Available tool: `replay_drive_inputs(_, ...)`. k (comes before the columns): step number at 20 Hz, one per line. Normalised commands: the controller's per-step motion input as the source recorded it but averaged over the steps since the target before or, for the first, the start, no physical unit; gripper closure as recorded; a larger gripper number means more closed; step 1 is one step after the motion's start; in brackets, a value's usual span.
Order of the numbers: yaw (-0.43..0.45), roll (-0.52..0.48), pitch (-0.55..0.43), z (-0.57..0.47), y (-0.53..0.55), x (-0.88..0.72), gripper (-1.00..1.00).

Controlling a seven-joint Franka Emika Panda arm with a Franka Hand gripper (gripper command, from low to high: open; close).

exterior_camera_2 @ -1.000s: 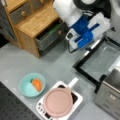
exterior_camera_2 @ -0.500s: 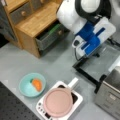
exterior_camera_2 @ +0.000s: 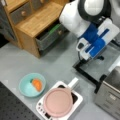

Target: Open the microwave oven door. Pull out the microwave oven tray. Pick up the bowl. Place the bowl on the microwave tray.

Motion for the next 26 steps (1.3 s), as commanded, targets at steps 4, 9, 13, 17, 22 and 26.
replay_drive_inputs(4,0.199,0.408,0.004,-0.16,0.09,0.27,-1.00)
replay_drive_inputs(9,0.182,0.381,0.014,-0.19,0.06,0.32,-1.00)
replay_drive_inputs(13,0.148,0.326,0.032,-0.17,0.07,0.32,-1.00)
replay_drive_inputs(17,0.092,0.297,0.040,-0.10,0.16,0.24,-1.00)
replay_drive_inputs(22,0.019,0.276,0.016,-0.06,0.27,0.16,-1.00)
replay_drive_inputs(26,-0.014,0.219,-0.023,-0.06,0.18,0.14,-1.00)
